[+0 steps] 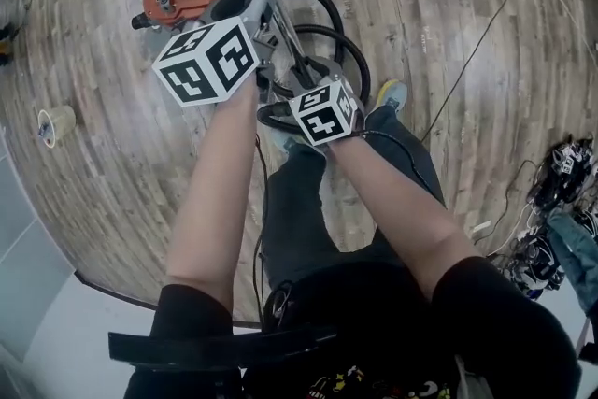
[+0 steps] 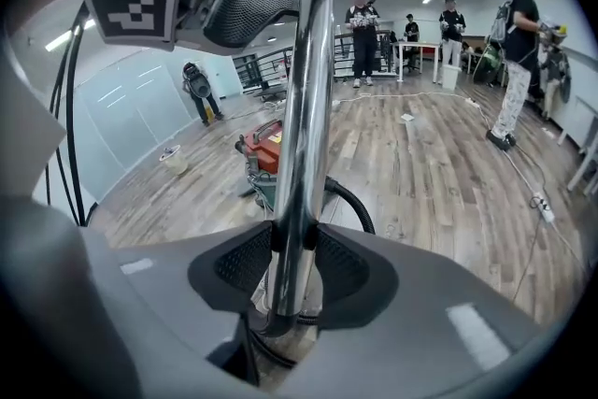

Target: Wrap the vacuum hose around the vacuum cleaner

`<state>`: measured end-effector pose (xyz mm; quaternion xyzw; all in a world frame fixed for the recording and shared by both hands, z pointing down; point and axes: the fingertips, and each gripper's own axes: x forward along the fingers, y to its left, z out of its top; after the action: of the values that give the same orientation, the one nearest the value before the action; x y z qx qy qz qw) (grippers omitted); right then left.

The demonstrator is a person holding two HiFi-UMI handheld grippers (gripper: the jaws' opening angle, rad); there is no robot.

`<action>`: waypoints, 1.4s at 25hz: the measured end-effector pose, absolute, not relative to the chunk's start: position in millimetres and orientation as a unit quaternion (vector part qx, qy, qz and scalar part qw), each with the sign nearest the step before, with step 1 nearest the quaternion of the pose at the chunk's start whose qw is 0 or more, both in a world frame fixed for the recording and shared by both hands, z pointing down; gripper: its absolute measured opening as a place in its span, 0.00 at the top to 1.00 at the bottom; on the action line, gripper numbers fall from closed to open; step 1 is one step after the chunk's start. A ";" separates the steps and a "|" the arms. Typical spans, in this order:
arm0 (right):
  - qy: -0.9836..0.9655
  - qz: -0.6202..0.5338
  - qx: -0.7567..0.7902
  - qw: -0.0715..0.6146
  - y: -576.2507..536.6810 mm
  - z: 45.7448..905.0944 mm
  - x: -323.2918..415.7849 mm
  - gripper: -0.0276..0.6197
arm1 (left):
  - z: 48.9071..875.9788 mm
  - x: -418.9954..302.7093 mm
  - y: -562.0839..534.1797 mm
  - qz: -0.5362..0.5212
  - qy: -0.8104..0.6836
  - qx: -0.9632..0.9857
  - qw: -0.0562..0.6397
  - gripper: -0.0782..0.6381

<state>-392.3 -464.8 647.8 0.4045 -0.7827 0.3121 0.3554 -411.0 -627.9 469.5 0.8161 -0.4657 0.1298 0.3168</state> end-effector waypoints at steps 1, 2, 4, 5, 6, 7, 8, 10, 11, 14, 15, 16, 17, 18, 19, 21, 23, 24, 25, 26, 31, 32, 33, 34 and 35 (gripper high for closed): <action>-0.781 0.317 0.406 0.353 -466.6 655.9 -389.7 0.69 | 479.7 -406.0 -631.7 0.132 -0.461 0.818 0.318 0.67; -0.779 0.321 0.408 0.351 -469.3 664.1 -387.4 0.69 | 490.3 -401.2 -635.8 0.134 -0.456 0.819 0.320 0.67; -0.776 0.327 0.413 0.347 -478.4 680.8 -382.7 0.69 | 510.4 -391.3 -646.0 0.136 -0.444 0.825 0.322 0.67; -0.776 0.328 0.416 0.344 -483.7 688.5 -379.9 0.69 | 519.0 -386.0 -651.7 0.137 -0.439 0.828 0.321 0.67; -0.776 0.329 0.418 0.340 -488.0 695.5 -376.9 0.69 | 526.9 -380.4 -656.7 0.138 -0.435 0.831 0.319 0.67; -0.776 0.330 0.420 0.336 -491.1 702.1 -373.9 0.69 | 534.5 -374.8 -660.8 0.141 -0.431 0.833 0.318 0.67; -0.775 0.333 0.422 0.333 -494.0 708.6 -371.2 0.69 | 542.1 -369.7 -664.9 0.144 -0.426 0.834 0.319 0.67; -0.771 0.340 0.428 0.326 -501.0 722.0 -367.1 0.69 | 558.3 -360.5 -674.5 0.153 -0.417 0.836 0.321 0.67; -0.769 0.345 0.431 0.322 -504.8 729.0 -364.9 0.69 | 567.2 -355.7 -680.0 0.158 -0.413 0.837 0.323 0.67; -0.764 0.359 0.439 0.307 -516.1 751.3 -355.0 0.69 | 596.4 -337.1 -696.6 0.172 -0.402 0.838 0.326 0.67; -0.762 0.364 0.441 0.303 -517.5 759.0 -351.6 0.69 | 607.0 -330.5 -700.2 0.178 -0.399 0.838 0.328 0.67; -0.760 0.370 0.442 0.299 -517.5 766.9 -348.5 0.69 | 618.2 -324.3 -702.4 0.185 -0.395 0.837 0.331 0.67; -0.758 0.376 0.444 0.295 -517.8 774.9 -345.8 0.69 | 629.6 -318.7 -704.7 0.191 -0.391 0.836 0.334 0.67; -0.757 0.380 0.445 0.291 -520.2 783.0 -343.4 0.69 | 640.5 -313.5 -708.5 0.196 -0.387 0.836 0.335 0.67; -0.756 0.384 0.447 0.287 -524.4 791.3 -341.7 0.69 | 651.1 -308.9 -713.5 0.200 -0.385 0.836 0.336 0.67; -0.753 0.396 0.446 0.278 -531.6 809.0 -340.1 0.69 | 672.8 -300.6 -722.5 0.208 -0.381 0.836 0.334 0.67; -0.748 0.409 0.448 0.269 -536.8 826.9 -336.4 0.69 | 694.4 -290.8 -729.5 0.216 -0.377 0.837 0.333 0.67; -0.746 0.414 0.450 0.264 -540.1 835.3 -333.3 0.69 | 704.2 -285.0 -733.5 0.218 -0.375 0.838 0.331 0.67; -0.745 0.418 0.452 0.258 -544.0 843.6 -330.0 0.69 | 713.7 -278.9 -738.0 0.220 -0.373 0.839 0.330 0.67; -0.744 0.420 0.453 0.253 -547.4 851.8 -326.6 0.69 | 723.5 -272.9 -741.9 0.222 -0.371 0.840 0.328 0.67; -0.739 0.429 0.461 0.239 -556.3 896.5 -314.8 0.69 | 776.7 -249.7 -752.4 0.227 -0.362 0.843 0.327 0.67; -0.736 0.433 0.463 0.237 -556.9 905.6 -313.1 0.69 | 787.6 -245.4 -753.2 0.228 -0.360 0.844 0.326 0.67; -0.734 0.436 0.465 0.236 -556.6 914.8 -311.5 0.69 | 799.0 -241.6 -753.4 0.228 -0.357 0.845 0.325 0.67; -0.732 0.438 0.466 0.234 -556.7 923.9 -309.7 0.69 | 810.8 -238.0 -754.1 0.229 -0.356 0.846 0.325 0.67; -0.731 0.441 0.466 0.231 -557.8 932.8 -308.0 0.69 | 822.6 -234.1 -755.9 0.230 -0.354 0.847 0.324 0.67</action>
<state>-308.0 -557.8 932.8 0.4664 -0.7313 0.4408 0.2309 -234.1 -755.9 822.6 0.8467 -0.3540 0.2298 0.3241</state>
